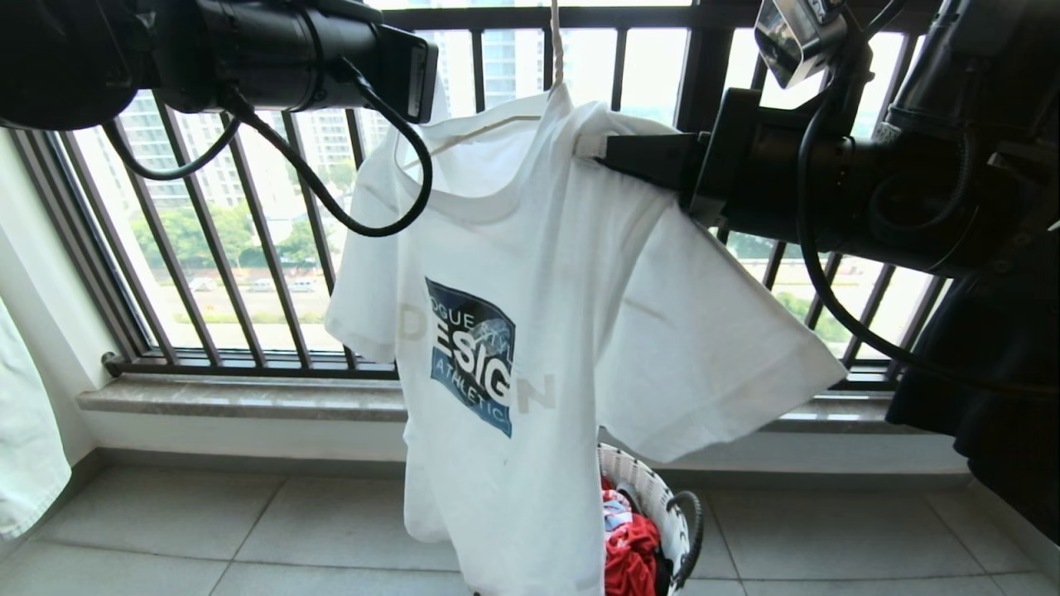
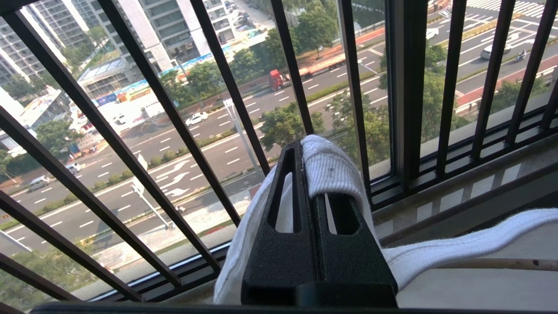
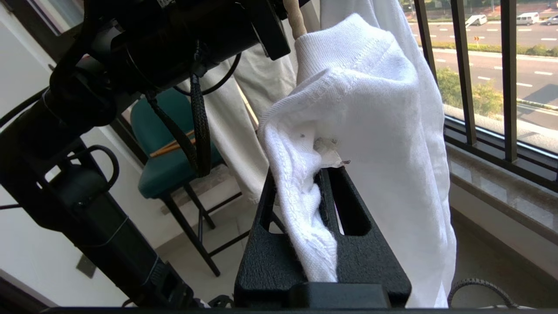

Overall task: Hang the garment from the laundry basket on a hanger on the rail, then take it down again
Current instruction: Hang the clothes on the clothes rack

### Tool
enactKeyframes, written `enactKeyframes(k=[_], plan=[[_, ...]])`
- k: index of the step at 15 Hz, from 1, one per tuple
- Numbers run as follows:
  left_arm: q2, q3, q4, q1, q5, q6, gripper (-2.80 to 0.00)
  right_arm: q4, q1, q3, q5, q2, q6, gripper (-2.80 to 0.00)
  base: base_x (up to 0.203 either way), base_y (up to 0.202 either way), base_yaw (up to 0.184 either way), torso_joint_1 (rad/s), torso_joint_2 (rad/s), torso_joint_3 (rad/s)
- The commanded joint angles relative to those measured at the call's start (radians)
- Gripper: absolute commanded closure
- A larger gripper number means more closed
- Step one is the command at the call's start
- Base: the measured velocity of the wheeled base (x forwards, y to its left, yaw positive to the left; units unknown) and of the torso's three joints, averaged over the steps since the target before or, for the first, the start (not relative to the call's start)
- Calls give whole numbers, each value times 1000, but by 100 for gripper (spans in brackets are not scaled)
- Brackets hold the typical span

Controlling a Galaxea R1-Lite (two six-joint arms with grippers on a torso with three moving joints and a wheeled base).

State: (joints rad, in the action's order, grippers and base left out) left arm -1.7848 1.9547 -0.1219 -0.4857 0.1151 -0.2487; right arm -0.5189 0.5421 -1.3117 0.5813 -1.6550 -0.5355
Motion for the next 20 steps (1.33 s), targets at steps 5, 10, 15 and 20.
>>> enactKeyframes(k=[5,10,15,20], plan=[[-36,1,55,47,3,-85,0,0,1,-1,37,17,-31,0,0,0,0,0,0,0],[-60,0,128,44,2,-93,0,2,6,0,60,23,-58,0,0,0,0,0,0,0],[-78,0,121,-54,0,-20,0,-1,5,-3,74,18,-100,0,0,0,0,0,0,0],[-44,0,117,-111,5,15,0,-3,2,-9,67,10,-101,0,0,0,0,0,0,0]])
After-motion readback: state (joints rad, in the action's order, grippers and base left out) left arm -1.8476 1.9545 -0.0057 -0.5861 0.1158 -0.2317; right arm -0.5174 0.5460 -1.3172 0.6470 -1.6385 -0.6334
